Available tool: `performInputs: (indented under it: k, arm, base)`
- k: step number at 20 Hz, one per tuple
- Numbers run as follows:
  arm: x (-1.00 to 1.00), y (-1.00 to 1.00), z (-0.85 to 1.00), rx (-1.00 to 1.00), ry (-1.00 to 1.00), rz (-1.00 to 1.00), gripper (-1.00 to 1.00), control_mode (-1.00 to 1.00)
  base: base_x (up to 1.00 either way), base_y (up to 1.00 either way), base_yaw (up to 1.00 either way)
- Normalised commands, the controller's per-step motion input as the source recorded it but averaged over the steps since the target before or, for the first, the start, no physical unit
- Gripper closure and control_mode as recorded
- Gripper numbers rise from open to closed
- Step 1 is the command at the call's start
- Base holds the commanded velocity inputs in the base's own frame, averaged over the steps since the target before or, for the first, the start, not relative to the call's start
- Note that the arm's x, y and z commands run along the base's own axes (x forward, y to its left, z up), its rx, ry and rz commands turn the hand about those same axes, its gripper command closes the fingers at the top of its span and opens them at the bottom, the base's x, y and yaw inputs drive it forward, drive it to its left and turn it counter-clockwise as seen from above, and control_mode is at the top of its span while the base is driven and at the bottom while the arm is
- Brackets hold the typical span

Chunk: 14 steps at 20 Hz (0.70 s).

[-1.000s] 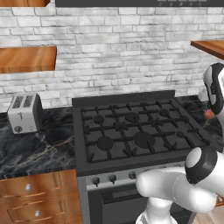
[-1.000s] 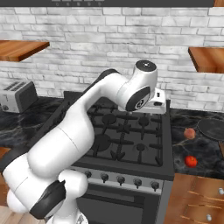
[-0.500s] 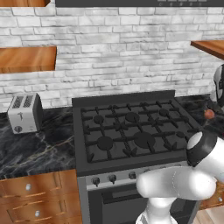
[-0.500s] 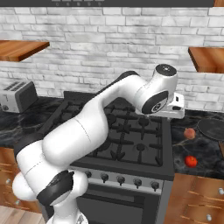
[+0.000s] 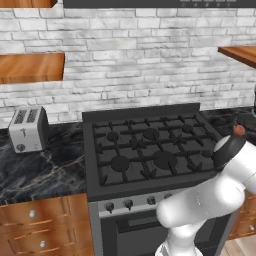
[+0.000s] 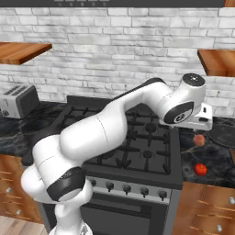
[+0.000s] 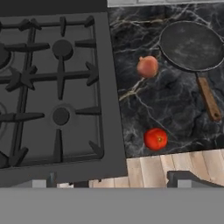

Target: Place the pan on the front center burner on the stove. Then place the tomato and the onion in the pan and turn on the front center burner.

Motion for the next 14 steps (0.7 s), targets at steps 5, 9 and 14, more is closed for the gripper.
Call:
performInputs:
  k: [5, 9, 14]
  arm:
    - [0.00, -0.73, -0.20, 0.00, 0.00, 0.00, -1.00, -1.00]
    - [0.01, -0.63, -0.19, 0.00, 0.00, 0.00, -1.00, -1.00]
    - [0.08, -0.61, -0.16, 0.00, 0.00, 0.00, -1.00, -1.00]
  base:
    - [0.00, 0.00, 0.00]
    - [0.00, 0.00, 0.00]
    - [0.00, 0.00, 0.00]
